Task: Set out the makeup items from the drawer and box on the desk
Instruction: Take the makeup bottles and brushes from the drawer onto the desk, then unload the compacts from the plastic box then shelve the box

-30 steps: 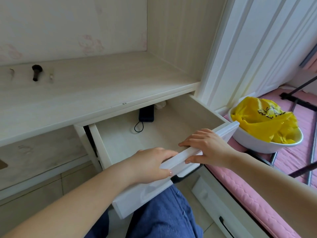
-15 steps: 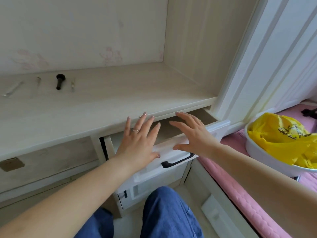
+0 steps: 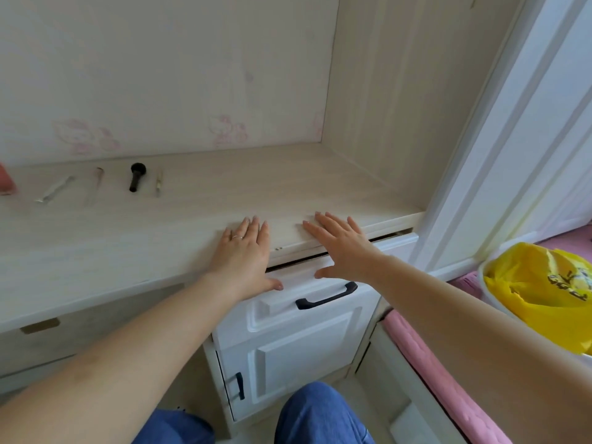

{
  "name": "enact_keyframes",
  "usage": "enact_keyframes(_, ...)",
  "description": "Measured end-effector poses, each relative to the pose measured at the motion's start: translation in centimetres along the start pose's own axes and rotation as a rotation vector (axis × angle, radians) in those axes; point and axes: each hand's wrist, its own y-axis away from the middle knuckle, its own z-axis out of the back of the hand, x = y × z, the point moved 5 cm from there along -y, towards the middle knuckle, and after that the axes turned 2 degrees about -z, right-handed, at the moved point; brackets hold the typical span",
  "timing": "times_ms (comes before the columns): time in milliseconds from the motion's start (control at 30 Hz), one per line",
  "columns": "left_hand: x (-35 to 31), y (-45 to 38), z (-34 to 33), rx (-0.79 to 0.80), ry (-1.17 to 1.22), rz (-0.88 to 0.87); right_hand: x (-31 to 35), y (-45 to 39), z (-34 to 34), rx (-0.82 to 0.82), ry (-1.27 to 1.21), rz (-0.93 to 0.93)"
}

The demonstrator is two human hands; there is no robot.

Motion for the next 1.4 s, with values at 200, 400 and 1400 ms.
enact_keyframes(200, -0.1, -0.4, -0.4, -0.044, 0.006, 0.004, 0.2, 0.0, -0.6, -0.149, -0.016, -0.040)
enact_keyframes(400, 0.1, -0.5, -0.7, -0.097, -0.007, 0.006, 0.5, 0.0, -1.2, -0.289, 0.013, -0.088)
enact_keyframes(1400, 10.0, 7.6, 4.6, -0.359, 1.320, 0.230, 8.7, -0.6, 7.5, -0.158, -0.967, -0.108)
